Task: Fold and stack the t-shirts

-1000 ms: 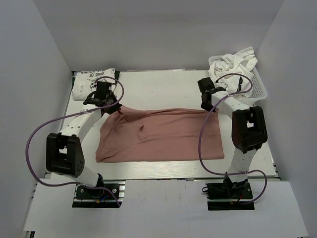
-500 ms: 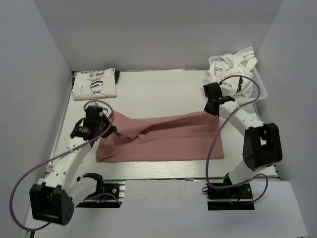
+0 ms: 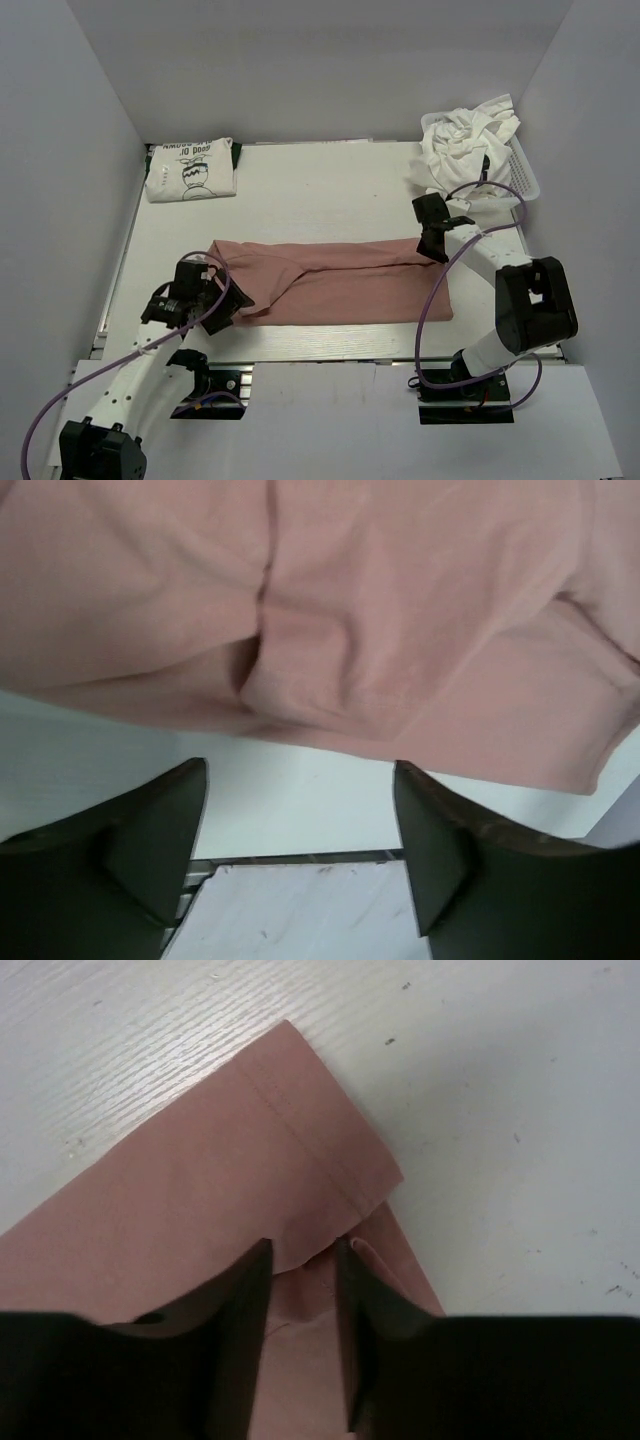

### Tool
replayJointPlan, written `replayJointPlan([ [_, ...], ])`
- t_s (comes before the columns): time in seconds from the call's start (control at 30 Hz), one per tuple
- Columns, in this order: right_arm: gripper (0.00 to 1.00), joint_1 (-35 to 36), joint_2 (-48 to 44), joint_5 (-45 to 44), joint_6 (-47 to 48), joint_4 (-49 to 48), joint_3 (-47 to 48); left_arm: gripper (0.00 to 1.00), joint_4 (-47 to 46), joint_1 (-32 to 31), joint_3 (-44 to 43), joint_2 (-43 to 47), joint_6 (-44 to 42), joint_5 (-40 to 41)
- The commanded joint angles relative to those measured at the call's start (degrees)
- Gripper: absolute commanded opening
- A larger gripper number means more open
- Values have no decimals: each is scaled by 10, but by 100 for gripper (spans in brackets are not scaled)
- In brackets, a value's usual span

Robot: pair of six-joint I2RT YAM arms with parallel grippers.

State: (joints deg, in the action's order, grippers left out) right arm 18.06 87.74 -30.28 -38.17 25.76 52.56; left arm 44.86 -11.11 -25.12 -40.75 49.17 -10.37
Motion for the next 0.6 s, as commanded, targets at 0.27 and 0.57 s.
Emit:
replayJointPlan([
  [0.27, 90, 0, -60, -17, 4, 24, 13, 100, -111, -1, -114, -86, -35, 58],
  [0.57, 90, 5, 22, 233, 73, -216, -40, 100, -364, -1, -134, -416, -43, -19],
])
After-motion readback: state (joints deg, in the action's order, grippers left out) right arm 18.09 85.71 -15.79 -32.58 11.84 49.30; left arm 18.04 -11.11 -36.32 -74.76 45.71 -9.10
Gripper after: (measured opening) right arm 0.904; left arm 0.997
